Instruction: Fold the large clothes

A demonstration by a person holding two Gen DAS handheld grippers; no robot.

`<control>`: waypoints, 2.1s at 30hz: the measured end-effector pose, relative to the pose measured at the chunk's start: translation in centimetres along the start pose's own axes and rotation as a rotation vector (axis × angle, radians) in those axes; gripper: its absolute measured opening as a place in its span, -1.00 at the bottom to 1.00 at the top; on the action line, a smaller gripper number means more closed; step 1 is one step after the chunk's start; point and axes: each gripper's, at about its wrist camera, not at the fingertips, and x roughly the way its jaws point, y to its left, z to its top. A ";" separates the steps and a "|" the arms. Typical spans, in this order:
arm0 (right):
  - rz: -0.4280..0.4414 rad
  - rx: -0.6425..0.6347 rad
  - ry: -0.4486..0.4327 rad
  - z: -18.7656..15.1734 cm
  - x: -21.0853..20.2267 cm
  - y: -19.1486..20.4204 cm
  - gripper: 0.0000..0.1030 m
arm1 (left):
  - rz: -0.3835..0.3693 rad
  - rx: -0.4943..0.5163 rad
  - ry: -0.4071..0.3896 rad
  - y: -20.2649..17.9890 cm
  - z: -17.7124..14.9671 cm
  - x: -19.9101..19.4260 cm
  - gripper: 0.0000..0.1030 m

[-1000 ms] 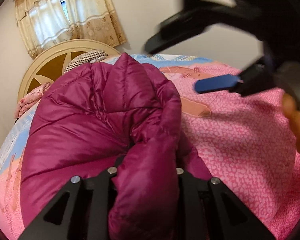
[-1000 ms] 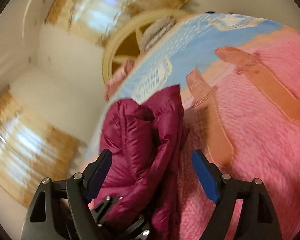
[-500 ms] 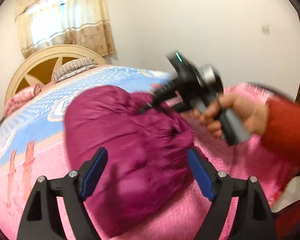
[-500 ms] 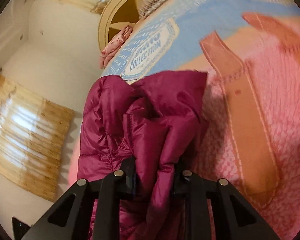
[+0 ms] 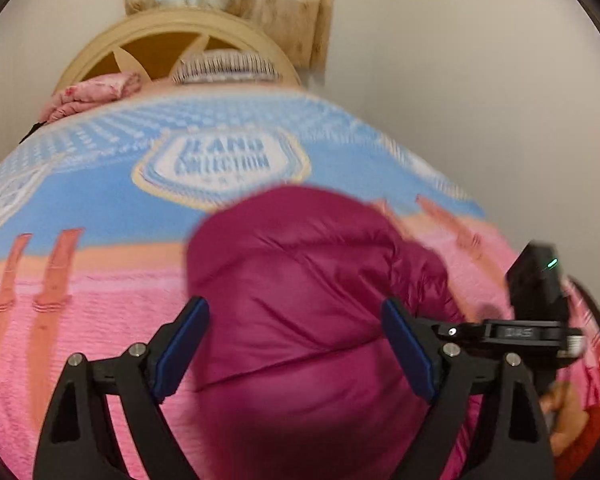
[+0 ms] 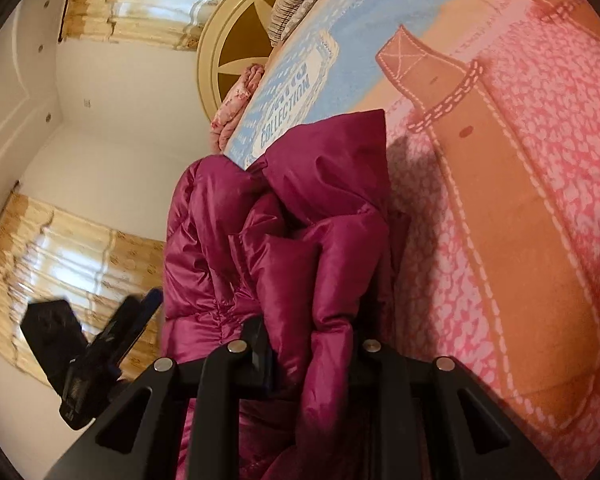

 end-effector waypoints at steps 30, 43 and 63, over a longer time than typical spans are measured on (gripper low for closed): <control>-0.302 -0.359 -0.127 -4.4 -7.8 8.4 -0.58 | 0.229 0.127 0.079 -1.3 -1.5 4.4 1.00; -0.206 -0.411 0.074 -9.4 -6.1 8.2 -0.62 | 0.234 0.132 0.082 -1.4 -1.5 4.7 1.00; -0.159 -0.269 0.094 -9.7 -6.3 4.0 -0.75 | 0.260 0.153 0.066 -1.9 -2.2 4.3 1.00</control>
